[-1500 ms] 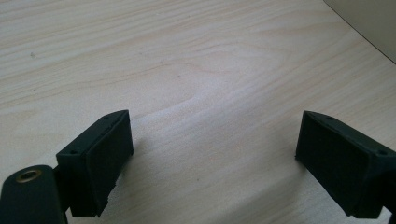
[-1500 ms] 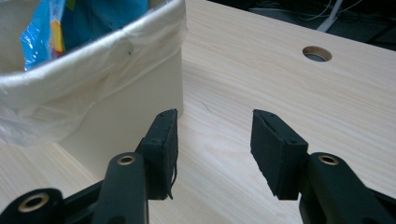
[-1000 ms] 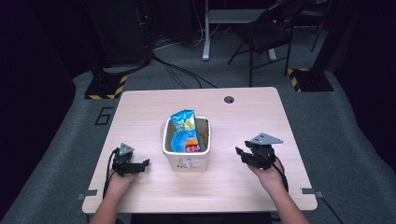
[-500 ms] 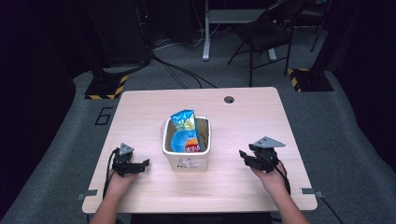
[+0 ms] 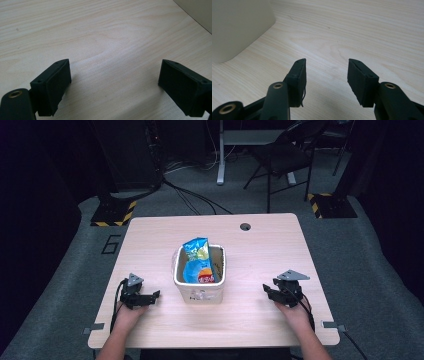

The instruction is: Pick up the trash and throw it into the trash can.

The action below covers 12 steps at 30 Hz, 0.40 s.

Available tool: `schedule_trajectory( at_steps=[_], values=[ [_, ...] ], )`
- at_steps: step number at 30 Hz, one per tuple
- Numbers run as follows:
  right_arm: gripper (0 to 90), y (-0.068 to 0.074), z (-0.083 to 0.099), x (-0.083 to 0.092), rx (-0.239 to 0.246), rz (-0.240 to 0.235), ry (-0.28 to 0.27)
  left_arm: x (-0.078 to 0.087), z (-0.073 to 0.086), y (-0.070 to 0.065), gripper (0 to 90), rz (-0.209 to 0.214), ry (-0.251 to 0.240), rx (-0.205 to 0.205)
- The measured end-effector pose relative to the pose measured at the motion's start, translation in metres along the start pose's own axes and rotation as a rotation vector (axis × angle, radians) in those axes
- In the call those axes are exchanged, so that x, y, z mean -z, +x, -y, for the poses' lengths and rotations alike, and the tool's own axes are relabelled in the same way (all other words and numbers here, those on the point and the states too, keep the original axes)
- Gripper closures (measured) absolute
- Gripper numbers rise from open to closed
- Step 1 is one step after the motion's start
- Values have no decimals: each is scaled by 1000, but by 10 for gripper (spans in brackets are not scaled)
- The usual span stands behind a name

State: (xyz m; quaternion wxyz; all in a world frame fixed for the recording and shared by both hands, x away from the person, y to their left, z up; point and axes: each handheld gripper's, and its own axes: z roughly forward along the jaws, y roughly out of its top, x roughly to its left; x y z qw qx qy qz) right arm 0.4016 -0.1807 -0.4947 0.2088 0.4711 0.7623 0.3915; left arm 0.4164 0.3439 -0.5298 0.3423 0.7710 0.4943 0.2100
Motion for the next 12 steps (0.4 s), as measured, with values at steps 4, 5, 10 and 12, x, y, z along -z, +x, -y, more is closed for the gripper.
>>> schedule_trajectory(
  at_steps=[4,5,10,12],
  values=[
    [484,-3,4,-3,0,5,7,0,0,0,107,0,0,-1],
    [483,-3,4,-3,-4,9,12,0,0,0,107,1,0,0],
    [476,-7,8,-6,-8,18,18,0,0,0,107,2,-1,0],
    [474,-8,9,-7,-13,23,21,0,0,0,107,0,0,0]
  ],
)
